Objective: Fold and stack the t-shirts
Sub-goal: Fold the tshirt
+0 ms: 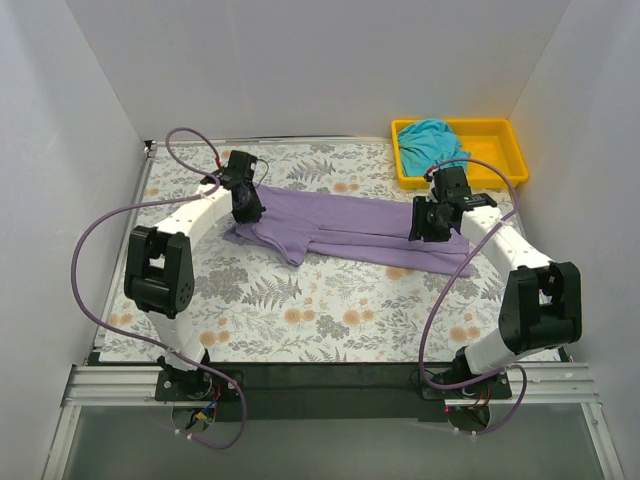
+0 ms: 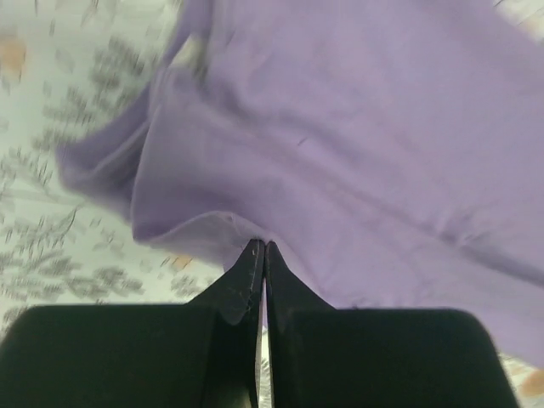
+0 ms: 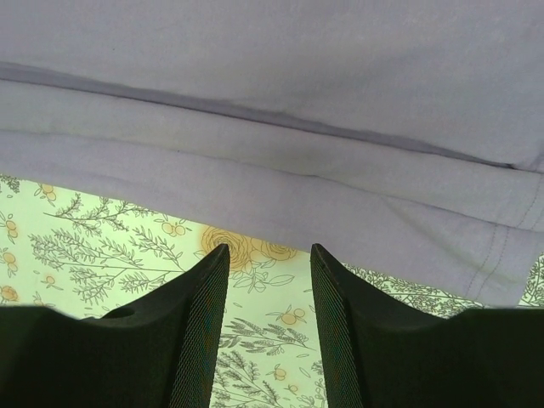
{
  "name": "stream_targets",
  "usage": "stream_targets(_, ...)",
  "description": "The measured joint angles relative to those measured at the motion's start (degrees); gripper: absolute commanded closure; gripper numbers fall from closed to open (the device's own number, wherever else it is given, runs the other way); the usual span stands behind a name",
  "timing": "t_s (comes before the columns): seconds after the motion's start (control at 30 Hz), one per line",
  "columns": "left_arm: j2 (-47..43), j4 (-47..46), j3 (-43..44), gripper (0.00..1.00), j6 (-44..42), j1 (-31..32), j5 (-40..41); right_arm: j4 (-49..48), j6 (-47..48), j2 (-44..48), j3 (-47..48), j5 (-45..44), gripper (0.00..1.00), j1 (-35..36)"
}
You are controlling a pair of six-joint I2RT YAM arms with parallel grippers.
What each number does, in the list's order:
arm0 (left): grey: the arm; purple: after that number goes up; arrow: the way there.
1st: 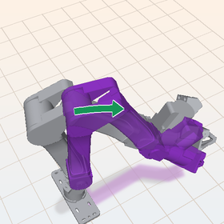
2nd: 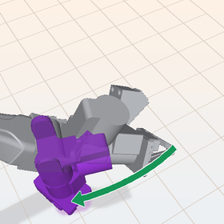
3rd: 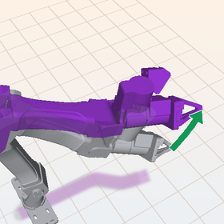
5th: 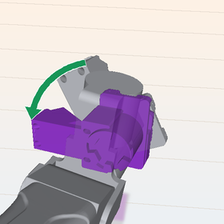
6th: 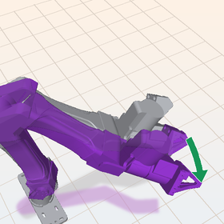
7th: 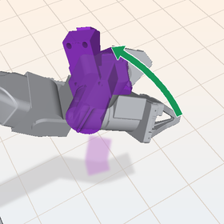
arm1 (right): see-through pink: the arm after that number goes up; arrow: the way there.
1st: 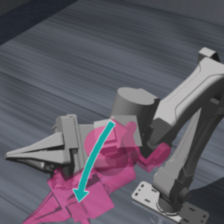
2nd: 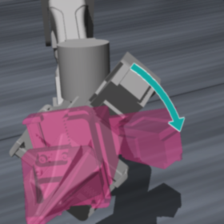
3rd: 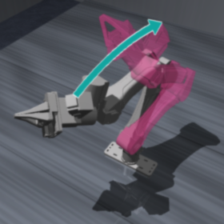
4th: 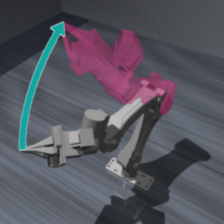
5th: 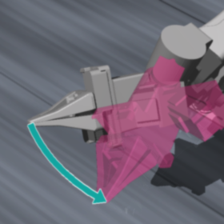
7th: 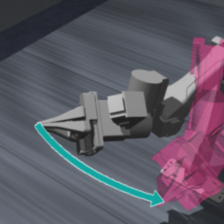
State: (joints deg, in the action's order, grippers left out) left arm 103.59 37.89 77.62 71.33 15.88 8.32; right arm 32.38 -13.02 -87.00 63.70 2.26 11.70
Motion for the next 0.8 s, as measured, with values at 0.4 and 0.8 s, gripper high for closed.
stream_targets(0.4,17.31,-0.61,24.85,1.0,-1.51,-0.02,-1.4,0.0,1.77,1.05,-0.5,-0.79,0.58,0.0)
stream_targets(0.8,21.79,-4.22,30.99,1.0,1.84,-0.02,-4.68,-0.07,4.42,1.05,-0.5,-0.83,0.58,0.0)
